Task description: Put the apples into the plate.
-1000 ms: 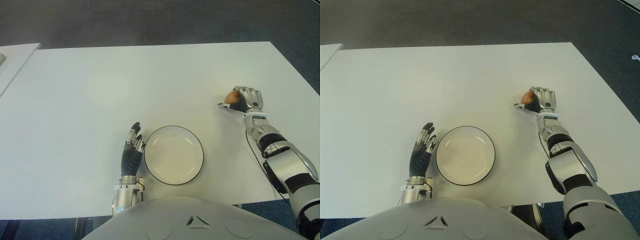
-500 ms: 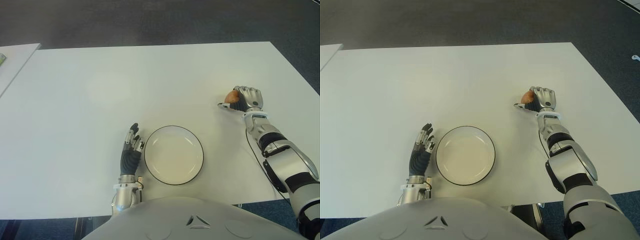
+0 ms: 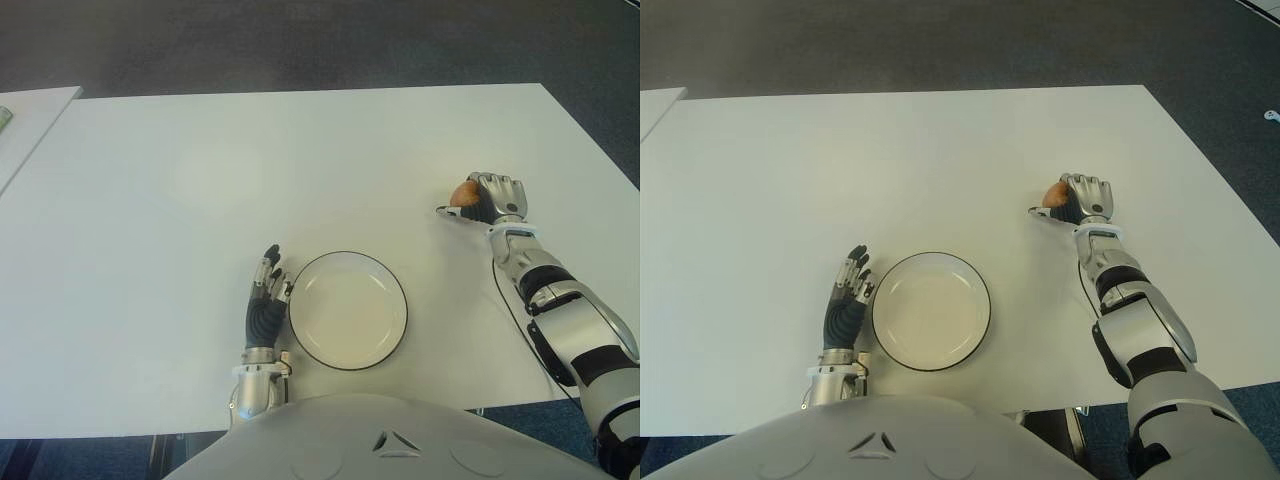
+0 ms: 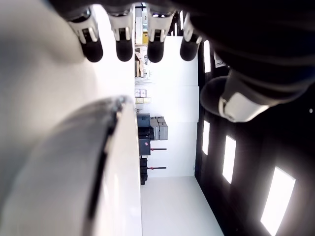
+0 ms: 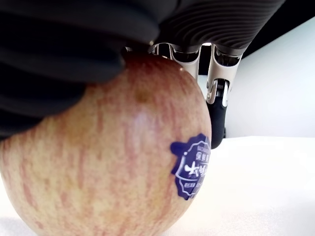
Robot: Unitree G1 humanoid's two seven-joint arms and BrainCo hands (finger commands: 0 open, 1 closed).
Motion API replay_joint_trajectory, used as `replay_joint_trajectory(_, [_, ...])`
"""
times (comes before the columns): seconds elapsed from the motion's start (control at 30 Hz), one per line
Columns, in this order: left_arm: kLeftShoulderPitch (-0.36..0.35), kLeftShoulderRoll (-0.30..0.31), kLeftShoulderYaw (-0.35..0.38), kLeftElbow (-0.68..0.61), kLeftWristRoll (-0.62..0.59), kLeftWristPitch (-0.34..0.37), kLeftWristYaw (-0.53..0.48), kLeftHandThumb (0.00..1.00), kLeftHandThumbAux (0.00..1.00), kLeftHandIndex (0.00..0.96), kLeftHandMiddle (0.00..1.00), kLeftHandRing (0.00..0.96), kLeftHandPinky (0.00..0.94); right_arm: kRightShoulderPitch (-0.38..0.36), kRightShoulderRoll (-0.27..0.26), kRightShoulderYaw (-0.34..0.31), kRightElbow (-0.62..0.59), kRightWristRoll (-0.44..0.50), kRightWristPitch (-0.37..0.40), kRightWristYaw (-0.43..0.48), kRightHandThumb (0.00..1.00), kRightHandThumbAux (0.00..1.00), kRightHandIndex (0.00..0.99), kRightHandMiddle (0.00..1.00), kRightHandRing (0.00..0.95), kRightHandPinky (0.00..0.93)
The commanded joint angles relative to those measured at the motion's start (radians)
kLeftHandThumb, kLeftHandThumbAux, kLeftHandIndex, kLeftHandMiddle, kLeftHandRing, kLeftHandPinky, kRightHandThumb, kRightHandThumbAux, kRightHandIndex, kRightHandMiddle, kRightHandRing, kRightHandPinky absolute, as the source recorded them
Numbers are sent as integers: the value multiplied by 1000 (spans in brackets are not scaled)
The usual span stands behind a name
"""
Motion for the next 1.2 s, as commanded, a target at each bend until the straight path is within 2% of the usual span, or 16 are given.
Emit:
replay_joint_trajectory(0.03, [12,-6,-6,4,-6,-7,-1,38,484,0,4,0,7,55,-33,5,43,1,3,43,950,659,408,463,546,673])
replay_joint_trajectory(0.17, [22,-10,-19,-15,5,-2,1,30,493,1,5,0,16,6,-67,-13,24,12,-22,49,947,662,385,480,529,684])
replay_joint_trajectory(0.3, [30,-30,-48,-55,36,17,17,20,509,0,6,0,21,-30,-79,-43,-24,35,-44,50,948,660,384,497,521,608])
replay_joint_trajectory(0.37, [31,-30,-56,-63,46,16,24,17,511,0,6,0,18,-21,-81,-79,-95,69,-53,56,949,659,385,503,520,581])
replay_joint_trajectory(0.47, [35,-28,-65,-71,56,13,30,17,506,0,3,0,6,12,-82,-137,-219,123,-48,81,950,659,385,504,520,645])
replay_joint_trajectory(0.63, [50,-21,-86,-93,58,15,23,16,499,0,0,0,0,132,-75,-231,-513,192,-6,119,950,659,383,500,525,786])
replay_joint_trajectory(0.67, [54,-21,-89,-99,56,16,20,15,501,0,2,0,6,153,-71,-246,-557,200,-2,122,915,665,389,511,637,808])
replay_joint_trajectory(0.73, [62,-19,-93,-110,47,19,14,15,503,0,4,0,12,196,-65,-266,-643,208,3,126,885,671,395,521,736,827])
replay_joint_trajectory(0.8, [72,-15,-96,-125,35,25,7,13,507,0,8,0,20,252,-55,-281,-761,204,16,132,870,674,398,527,793,837])
replay_joint_trajectory(0.93, [85,-12,-98,-145,27,37,4,11,509,0,12,0,25,345,-34,-290,-971,181,48,166,858,676,400,531,844,842])
replay_joint_trajectory(1.03, [87,-7,-85,-147,42,46,13,11,503,0,11,0,26,435,-15,-281,-1183,161,84,233,856,676,400,530,854,837])
replay_joint_trajectory(1.1, [84,-5,-78,-141,47,50,17,10,500,0,11,0,27,465,-12,-277,-1256,155,92,264,856,676,400,530,856,835])
replay_joint_trajectory(1.2, [50,3,-46,-79,43,45,22,8,492,0,10,0,28,514,-24,-261,-1361,151,65,319,855,676,400,529,860,841])
